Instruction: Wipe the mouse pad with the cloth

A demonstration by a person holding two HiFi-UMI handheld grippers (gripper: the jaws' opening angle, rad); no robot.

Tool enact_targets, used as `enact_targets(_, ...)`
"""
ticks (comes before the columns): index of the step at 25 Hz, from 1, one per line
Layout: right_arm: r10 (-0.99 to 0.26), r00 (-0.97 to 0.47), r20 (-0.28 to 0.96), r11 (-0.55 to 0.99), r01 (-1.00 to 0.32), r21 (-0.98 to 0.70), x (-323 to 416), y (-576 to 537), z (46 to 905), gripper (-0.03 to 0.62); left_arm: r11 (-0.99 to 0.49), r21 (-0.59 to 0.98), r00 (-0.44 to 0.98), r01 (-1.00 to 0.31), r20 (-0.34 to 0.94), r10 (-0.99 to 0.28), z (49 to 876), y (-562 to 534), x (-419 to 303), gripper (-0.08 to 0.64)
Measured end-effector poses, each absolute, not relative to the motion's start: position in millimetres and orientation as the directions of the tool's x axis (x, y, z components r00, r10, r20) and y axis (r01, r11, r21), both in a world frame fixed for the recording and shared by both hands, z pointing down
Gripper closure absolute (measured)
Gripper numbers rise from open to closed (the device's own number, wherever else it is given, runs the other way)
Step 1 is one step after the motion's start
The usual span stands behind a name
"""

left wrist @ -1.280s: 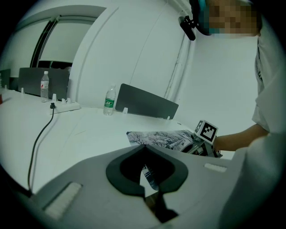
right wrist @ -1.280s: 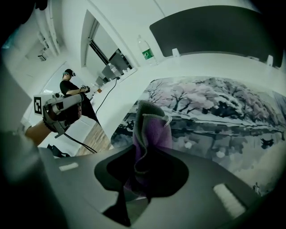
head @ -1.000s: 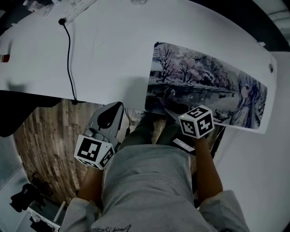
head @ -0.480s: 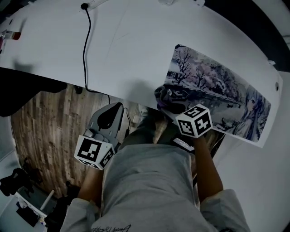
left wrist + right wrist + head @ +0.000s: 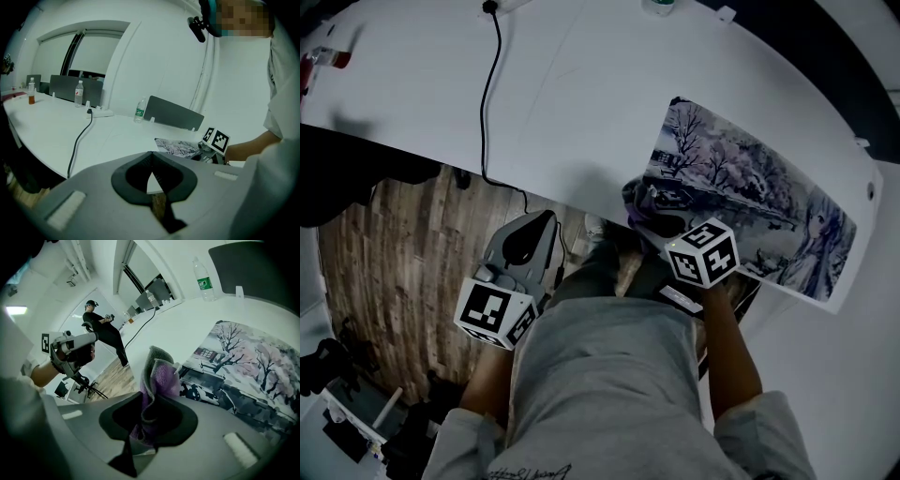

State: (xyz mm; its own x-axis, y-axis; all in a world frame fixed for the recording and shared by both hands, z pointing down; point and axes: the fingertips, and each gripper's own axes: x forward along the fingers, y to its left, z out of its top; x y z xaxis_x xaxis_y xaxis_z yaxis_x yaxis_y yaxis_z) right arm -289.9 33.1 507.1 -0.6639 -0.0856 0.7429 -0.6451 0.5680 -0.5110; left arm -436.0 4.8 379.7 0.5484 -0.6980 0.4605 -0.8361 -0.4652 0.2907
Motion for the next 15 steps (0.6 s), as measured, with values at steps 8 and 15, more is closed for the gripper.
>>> enact_targets(8,-0.153,-0.666,0.730,0.593,-0.653,-0.471,-257,24,484,0.500,-0.519,0.279,0.587,-0.808,0.458,-0.668,370,-5,-404,0.541)
enact_targets(15,-0.294,-0.650,0.701,0.552,-0.714,-0.431,-195,11,455,0.502,-0.588,0.268,0.642,-0.763,0.419,-0.642,352,-19,-344,0.541)
